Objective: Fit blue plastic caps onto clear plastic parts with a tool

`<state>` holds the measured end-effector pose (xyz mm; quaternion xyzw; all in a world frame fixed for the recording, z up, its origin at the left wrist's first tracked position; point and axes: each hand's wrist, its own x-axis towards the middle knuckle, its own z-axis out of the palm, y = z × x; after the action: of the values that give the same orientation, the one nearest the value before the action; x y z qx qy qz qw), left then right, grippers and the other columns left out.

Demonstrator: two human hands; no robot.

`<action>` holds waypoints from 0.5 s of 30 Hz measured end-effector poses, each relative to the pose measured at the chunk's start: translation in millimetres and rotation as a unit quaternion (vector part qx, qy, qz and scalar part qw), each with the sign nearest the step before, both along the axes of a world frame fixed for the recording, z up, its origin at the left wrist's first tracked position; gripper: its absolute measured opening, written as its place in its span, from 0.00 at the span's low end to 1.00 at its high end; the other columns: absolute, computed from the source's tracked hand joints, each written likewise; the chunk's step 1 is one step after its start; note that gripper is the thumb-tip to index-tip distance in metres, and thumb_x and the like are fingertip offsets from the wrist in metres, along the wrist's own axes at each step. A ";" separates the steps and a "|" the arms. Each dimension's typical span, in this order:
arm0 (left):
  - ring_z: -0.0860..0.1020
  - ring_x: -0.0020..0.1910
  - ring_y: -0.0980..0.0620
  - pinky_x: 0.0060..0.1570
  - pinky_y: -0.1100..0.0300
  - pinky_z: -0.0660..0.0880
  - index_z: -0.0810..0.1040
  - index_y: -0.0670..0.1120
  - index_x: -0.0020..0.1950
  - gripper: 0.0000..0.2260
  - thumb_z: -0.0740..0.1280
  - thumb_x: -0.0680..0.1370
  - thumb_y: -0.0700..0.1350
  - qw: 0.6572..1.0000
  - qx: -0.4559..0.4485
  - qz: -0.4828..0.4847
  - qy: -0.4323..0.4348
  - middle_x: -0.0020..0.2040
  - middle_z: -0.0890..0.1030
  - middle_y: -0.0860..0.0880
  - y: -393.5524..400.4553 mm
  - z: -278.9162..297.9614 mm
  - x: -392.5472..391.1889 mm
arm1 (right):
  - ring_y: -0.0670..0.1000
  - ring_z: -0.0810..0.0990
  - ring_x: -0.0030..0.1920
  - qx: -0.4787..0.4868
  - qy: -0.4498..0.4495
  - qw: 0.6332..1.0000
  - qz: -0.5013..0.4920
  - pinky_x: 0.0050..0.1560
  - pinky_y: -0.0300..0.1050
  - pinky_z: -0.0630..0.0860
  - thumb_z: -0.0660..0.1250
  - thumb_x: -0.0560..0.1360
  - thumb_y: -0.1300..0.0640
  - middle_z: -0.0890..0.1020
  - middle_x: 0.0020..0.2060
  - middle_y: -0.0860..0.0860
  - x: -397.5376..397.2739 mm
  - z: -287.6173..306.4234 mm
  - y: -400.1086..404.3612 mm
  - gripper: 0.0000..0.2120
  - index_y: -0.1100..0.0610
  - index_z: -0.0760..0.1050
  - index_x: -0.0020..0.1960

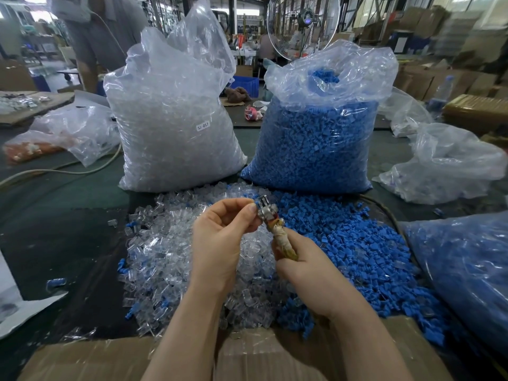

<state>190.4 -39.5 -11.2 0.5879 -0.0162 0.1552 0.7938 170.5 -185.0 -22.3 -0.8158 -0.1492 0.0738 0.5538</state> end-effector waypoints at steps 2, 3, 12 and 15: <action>0.81 0.35 0.54 0.38 0.66 0.78 0.85 0.48 0.39 0.09 0.71 0.75 0.36 1.000 -0.005 -0.002 0.000 0.37 0.85 0.47 0.7 0.4 0.0 | 0.42 0.67 0.29 -0.005 0.001 1.000 0.002 0.33 0.44 0.67 0.60 0.68 0.57 0.72 0.29 0.40 0.4 -0.3 0.2 0.12 0.37 0.71 0.39; 0.81 0.35 0.54 0.38 0.65 0.78 0.85 0.48 0.39 0.09 0.71 0.75 0.36 1.000 -0.009 -0.003 0.000 0.37 0.84 0.47 0.9 0.8 0.1 | 0.41 0.67 0.29 -0.003 0.002 1.000 0.006 0.34 0.44 0.67 0.60 0.68 0.56 0.73 0.30 0.40 0.4 -0.3 0.1 0.12 0.37 0.71 0.40; 0.81 0.38 0.52 0.41 0.63 0.79 0.83 0.42 0.45 0.02 0.72 0.73 0.38 0.999 -0.018 -0.005 -0.026 0.38 0.84 0.46 6.0 1.9 0.6 | 0.42 0.69 0.31 -0.008 -0.001 1.000 0.016 0.35 0.45 0.68 0.60 0.68 0.56 0.75 0.33 0.39 0.2 0.0 -1.6 0.14 0.40 0.72 0.49; 0.81 0.38 0.52 0.41 0.63 0.79 0.83 0.42 0.45 0.04 0.72 0.72 0.40 0.999 -0.016 -0.009 -0.029 0.38 0.84 0.46 6.4 1.5 0.7 | 0.43 0.68 0.32 -0.010 0.001 1.000 0.014 0.35 0.48 0.68 0.61 0.68 0.55 0.74 0.33 0.43 0.1 0.1 -0.5 0.13 0.40 0.71 0.49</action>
<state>191.0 -33.1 -9.8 0.5698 -0.0420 0.1658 0.8038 170.6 -185.5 -22.2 -0.8192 -0.1589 0.0837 0.5446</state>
